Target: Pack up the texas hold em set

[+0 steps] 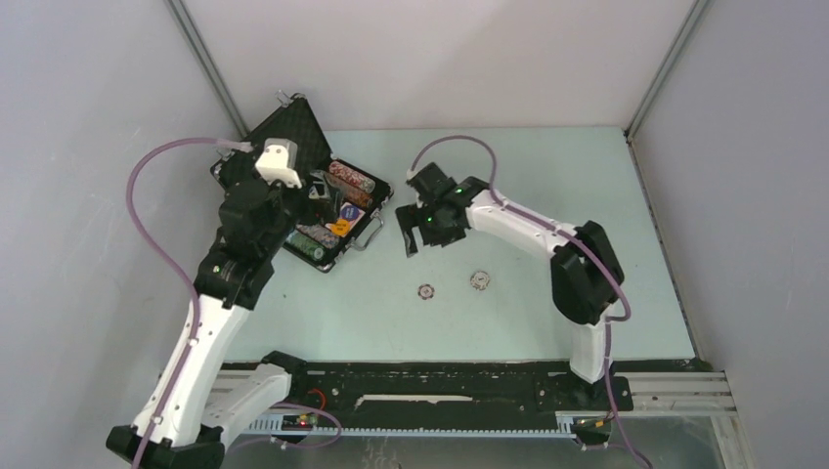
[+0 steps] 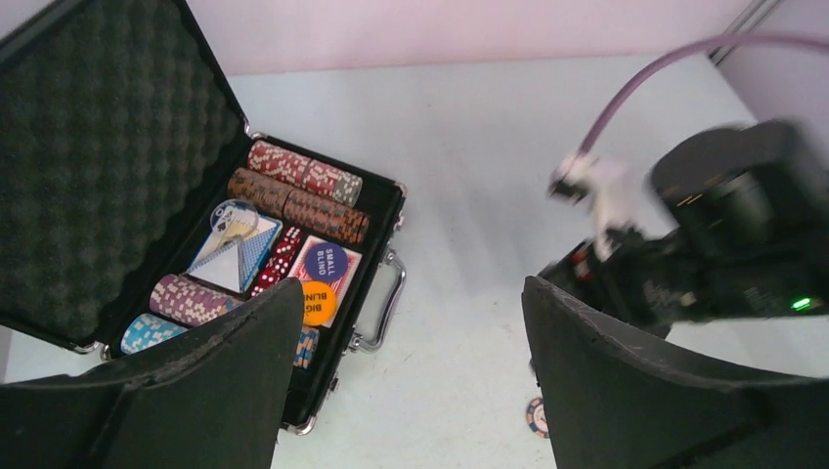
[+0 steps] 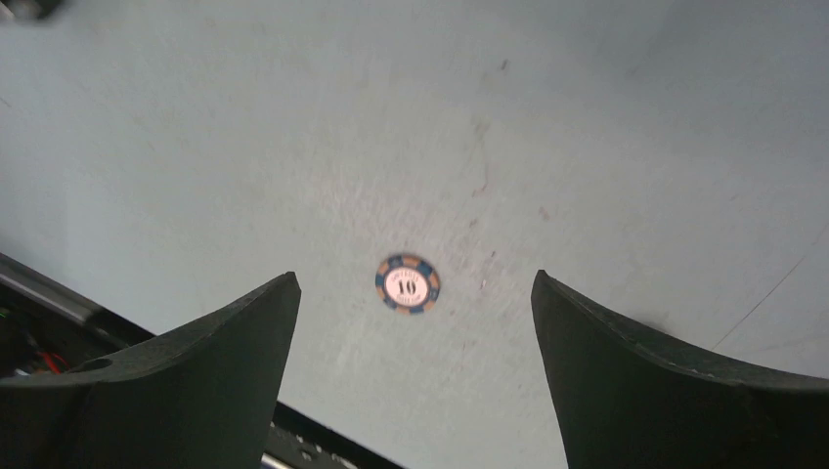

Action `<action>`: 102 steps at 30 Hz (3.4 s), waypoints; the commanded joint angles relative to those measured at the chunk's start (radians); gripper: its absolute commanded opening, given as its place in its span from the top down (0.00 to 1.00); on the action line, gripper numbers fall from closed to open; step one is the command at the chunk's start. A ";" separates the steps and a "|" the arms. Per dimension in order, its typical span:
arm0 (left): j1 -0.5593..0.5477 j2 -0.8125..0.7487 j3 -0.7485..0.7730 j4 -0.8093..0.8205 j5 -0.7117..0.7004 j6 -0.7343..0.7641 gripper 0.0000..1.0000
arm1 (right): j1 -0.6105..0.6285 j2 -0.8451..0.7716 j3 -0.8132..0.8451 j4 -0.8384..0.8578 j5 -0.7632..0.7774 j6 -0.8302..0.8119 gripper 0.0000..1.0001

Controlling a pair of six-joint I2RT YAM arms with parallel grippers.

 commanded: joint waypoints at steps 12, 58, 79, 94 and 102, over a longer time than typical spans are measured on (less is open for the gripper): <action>-0.043 -0.115 -0.012 0.035 -0.037 0.003 0.13 | 0.094 0.301 0.328 -0.474 0.028 -0.048 0.14; -0.084 -0.123 -0.007 0.013 -0.089 0.023 0.12 | 0.164 0.513 0.479 -0.581 0.016 -0.056 0.41; -0.082 -0.118 -0.007 0.015 -0.082 0.023 0.12 | 0.172 0.470 0.448 -0.585 0.063 -0.059 0.32; -0.082 -0.119 -0.011 0.018 -0.064 0.013 0.11 | 0.186 0.467 0.408 -0.563 0.042 -0.046 0.48; -0.082 -0.118 -0.017 0.029 -0.063 0.001 0.11 | 0.180 0.393 0.324 -0.466 0.106 -0.043 0.66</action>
